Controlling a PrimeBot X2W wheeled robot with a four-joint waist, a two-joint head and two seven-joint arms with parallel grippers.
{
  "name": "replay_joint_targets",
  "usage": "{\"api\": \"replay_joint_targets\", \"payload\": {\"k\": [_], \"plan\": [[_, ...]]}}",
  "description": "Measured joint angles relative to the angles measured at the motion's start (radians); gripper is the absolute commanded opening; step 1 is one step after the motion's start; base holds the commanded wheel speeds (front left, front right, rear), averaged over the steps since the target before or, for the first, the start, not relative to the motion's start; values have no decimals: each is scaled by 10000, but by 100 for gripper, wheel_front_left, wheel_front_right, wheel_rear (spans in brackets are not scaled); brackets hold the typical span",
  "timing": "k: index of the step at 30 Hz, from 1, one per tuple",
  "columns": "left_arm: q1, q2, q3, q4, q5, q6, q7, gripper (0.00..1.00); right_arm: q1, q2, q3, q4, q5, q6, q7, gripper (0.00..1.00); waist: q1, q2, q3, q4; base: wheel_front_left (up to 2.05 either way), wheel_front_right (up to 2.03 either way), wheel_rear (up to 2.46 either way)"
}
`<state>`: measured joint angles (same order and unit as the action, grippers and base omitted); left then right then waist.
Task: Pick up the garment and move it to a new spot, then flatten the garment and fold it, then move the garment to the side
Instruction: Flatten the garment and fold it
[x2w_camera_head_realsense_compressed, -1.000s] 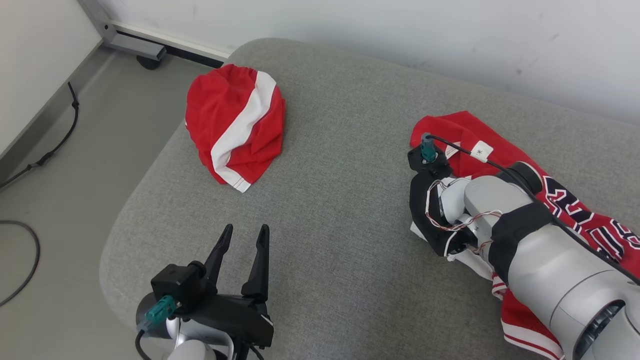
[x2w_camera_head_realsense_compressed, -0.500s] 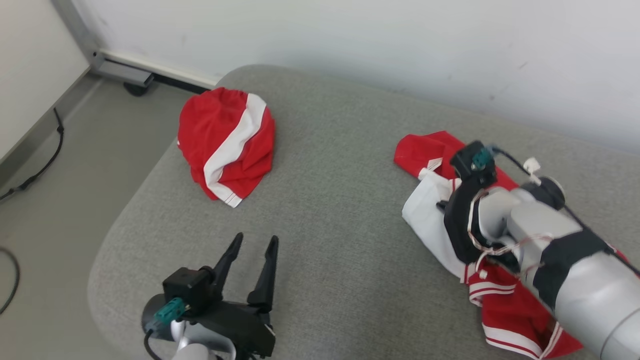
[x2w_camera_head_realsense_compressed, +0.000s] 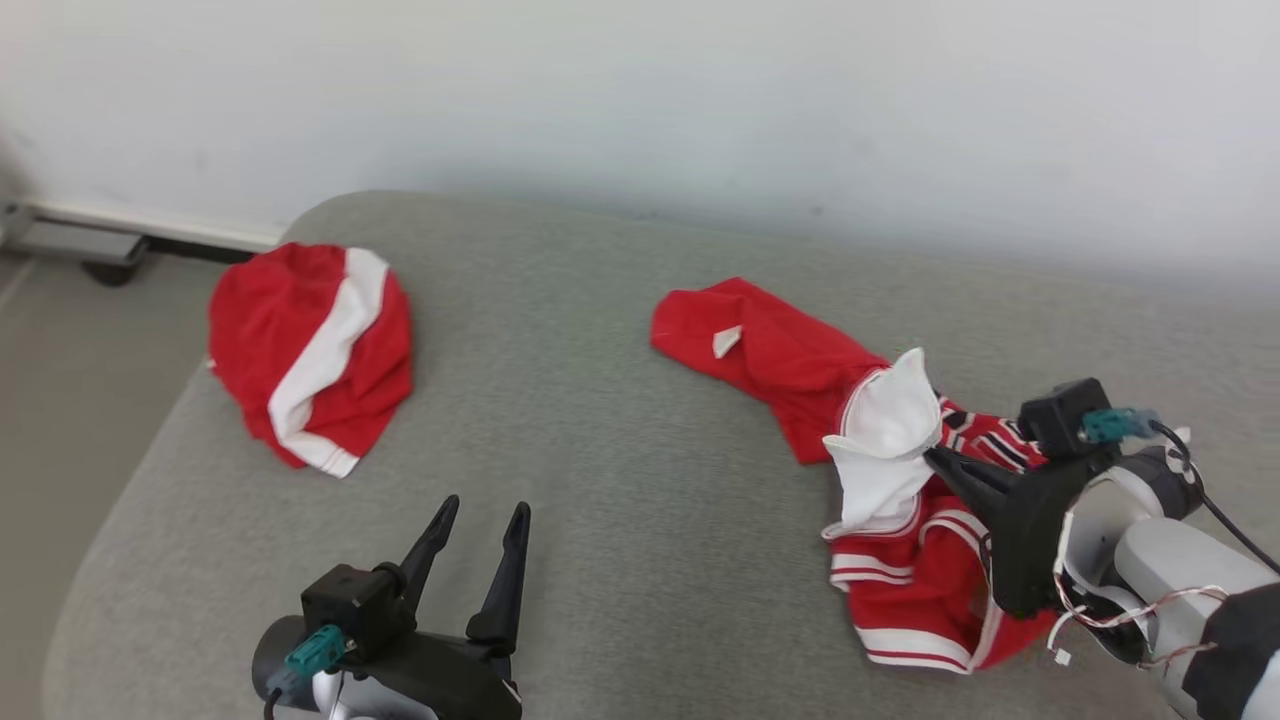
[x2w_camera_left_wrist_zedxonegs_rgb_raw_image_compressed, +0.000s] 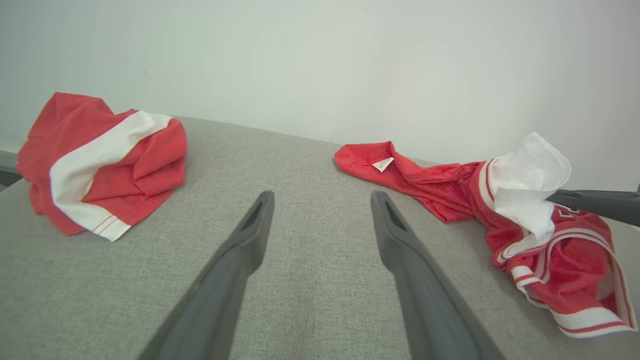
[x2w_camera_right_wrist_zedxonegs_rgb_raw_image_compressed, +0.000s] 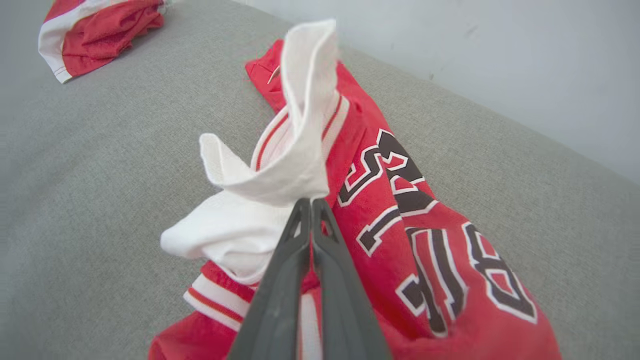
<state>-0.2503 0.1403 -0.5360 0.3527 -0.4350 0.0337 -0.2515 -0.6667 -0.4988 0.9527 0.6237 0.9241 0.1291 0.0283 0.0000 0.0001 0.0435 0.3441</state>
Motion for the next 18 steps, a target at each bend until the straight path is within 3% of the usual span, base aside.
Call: {"api": "replay_joint_targets", "payload": {"k": [6,10,15,18], "plan": [[27,130,15,-132,36,8,0,100,463,-650,-343,-1024,75,-123,-593,0,0,0,-83,-876,0,0,0],[53,163,29,-196,36,15,0,100,669,-1172,-750,-1845,150,-476,-991,0,0,0,-125,-1464,0,0,0],[52,100,-92,-297,52,13,50,100,2373,-2249,-1430,-2786,940,-1177,-1530,0,0,0,-166,-2210,0,0,0],[53,75,-121,-382,52,15,58,100,3349,-2353,-1442,-2982,1411,-1444,-1534,0,-1,0,-149,-2443,0,0,0]]}}
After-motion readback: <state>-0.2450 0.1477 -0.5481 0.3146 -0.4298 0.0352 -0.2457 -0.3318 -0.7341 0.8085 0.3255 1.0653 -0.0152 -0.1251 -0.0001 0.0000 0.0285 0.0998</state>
